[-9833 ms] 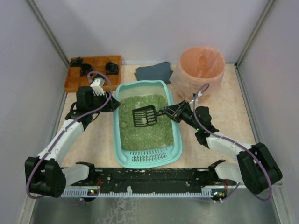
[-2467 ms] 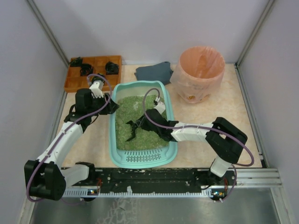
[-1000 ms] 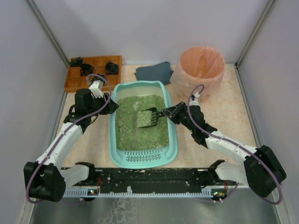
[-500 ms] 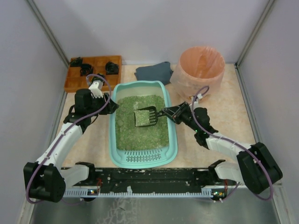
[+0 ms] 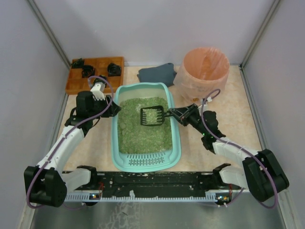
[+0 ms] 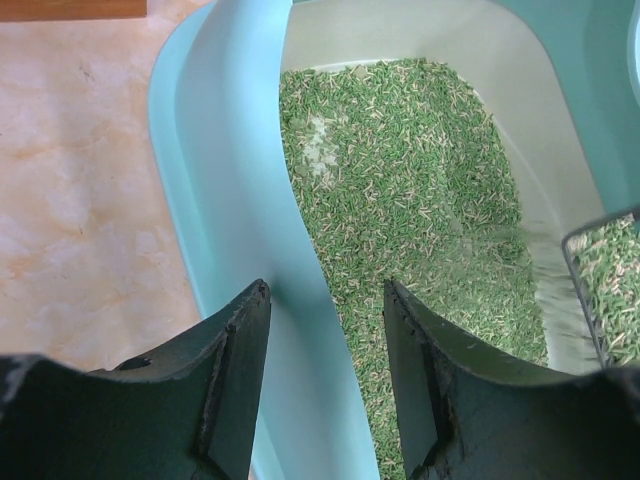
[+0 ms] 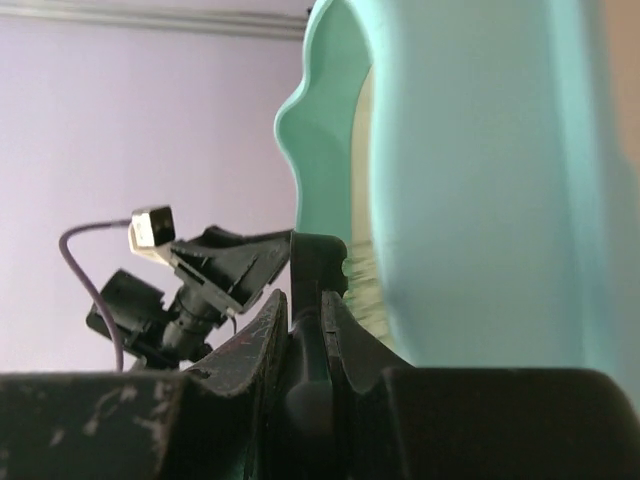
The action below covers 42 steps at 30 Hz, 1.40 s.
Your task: Clean the litter box
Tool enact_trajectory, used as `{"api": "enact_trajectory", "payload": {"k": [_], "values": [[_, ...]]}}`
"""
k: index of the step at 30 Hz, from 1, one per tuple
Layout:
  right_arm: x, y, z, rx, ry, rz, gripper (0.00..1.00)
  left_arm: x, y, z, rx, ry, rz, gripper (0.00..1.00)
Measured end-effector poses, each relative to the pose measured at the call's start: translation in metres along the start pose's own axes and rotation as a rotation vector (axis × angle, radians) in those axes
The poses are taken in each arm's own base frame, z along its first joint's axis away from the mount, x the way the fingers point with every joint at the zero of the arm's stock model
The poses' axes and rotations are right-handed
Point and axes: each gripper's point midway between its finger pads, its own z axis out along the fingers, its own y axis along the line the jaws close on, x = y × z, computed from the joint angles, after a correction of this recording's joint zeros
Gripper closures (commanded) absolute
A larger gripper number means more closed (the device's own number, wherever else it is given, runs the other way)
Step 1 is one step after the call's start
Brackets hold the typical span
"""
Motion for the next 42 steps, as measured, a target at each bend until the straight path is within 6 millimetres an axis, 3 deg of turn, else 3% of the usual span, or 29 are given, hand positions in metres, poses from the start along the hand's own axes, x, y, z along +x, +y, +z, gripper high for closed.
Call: {"api": "enact_trajectory", "payload": {"k": [4,9,13,19,24,30,36,42], "values": [[0.020,0.014,0.007,-0.031,0.074,-0.036,1.00,0.000,0.000,0.000,0.001,0.001,-0.001,0.45],[0.009,0.015,0.006,-0.045,0.036,-0.028,1.00,0.002,0.001,0.001,-0.002,0.007,-0.003,0.45],[0.027,0.022,0.011,-0.060,0.092,-0.058,1.00,0.001,0.001,0.001,0.000,0.004,-0.002,0.45],[0.012,0.016,0.009,-0.040,0.031,-0.054,1.00,0.002,0.001,0.001,0.000,0.007,-0.003,0.45],[0.033,0.026,0.017,-0.034,0.089,-0.121,1.00,0.003,0.001,0.002,0.000,0.010,-0.004,0.45],[0.025,0.008,0.023,0.112,0.035,-0.203,1.00,0.004,0.001,0.003,-0.001,0.015,-0.005,0.45],[0.026,0.013,0.033,0.218,-0.011,-0.333,1.00,0.004,0.001,0.003,-0.001,0.015,-0.005,0.45],[0.043,0.003,0.051,0.326,-0.010,-0.494,1.00,0.005,0.002,0.004,-0.003,0.022,-0.007,0.45]]}}
